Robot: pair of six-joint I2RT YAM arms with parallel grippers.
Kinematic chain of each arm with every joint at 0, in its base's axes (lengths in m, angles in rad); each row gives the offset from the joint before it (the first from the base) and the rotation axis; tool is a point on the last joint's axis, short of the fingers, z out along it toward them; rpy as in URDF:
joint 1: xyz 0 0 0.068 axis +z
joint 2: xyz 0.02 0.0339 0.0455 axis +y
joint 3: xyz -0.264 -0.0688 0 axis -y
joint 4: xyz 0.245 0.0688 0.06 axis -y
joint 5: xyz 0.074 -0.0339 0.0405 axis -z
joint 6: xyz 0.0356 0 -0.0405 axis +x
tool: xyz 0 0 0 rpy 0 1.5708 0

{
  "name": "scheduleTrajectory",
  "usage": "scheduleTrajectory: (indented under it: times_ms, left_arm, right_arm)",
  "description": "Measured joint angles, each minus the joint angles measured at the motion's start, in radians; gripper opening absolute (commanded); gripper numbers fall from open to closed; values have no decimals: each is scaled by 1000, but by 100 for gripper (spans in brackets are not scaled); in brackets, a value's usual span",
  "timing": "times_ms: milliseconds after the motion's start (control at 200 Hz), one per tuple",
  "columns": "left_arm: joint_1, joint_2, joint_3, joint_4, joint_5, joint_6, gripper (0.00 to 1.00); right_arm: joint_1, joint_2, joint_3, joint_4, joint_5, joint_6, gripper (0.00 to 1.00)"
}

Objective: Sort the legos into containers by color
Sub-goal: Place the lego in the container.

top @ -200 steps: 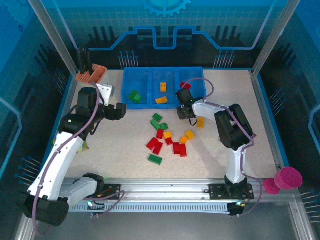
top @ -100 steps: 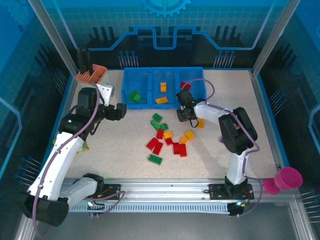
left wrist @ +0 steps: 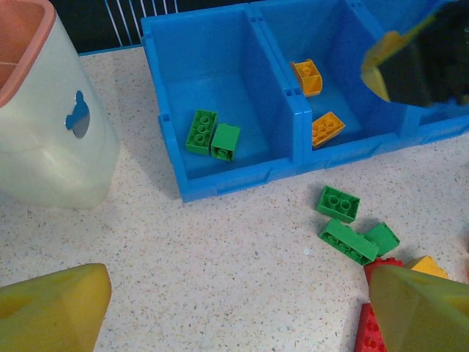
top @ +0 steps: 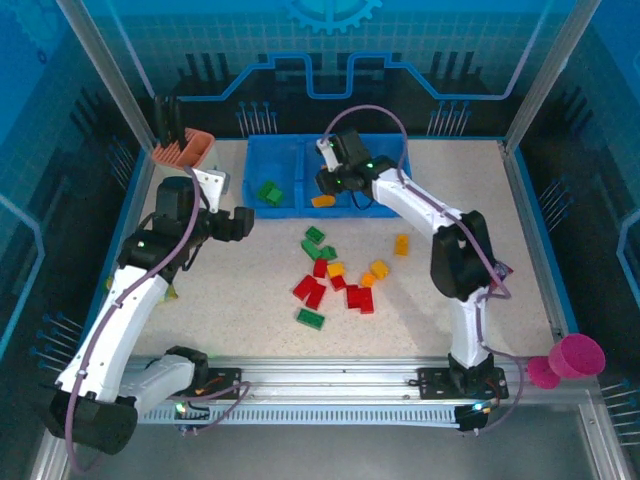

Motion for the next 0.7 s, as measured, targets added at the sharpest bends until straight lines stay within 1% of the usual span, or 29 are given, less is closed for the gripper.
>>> scheduleTrajectory:
  times_ms: [205,290,380,515,700]
  left_arm:
    - [0,-11,0,0,3,1,93]
    - [0,-18,0,0,3,2,93]
    - [0,-19,0,0,3,5,93]
    - [0,-18,0,0,3,5,92]
    - [0,-16,0,0,3,5,93]
  right_arm:
    - [0,280,334,-87,3,-111,29]
    - [-2,369,453,-145,9,-139,30]
    - [-9,429,551,-196,7,-156,31]
    - [-16,463,595,-234,6,-166,33]
    - [-18,463,549,-243,0,-166,41]
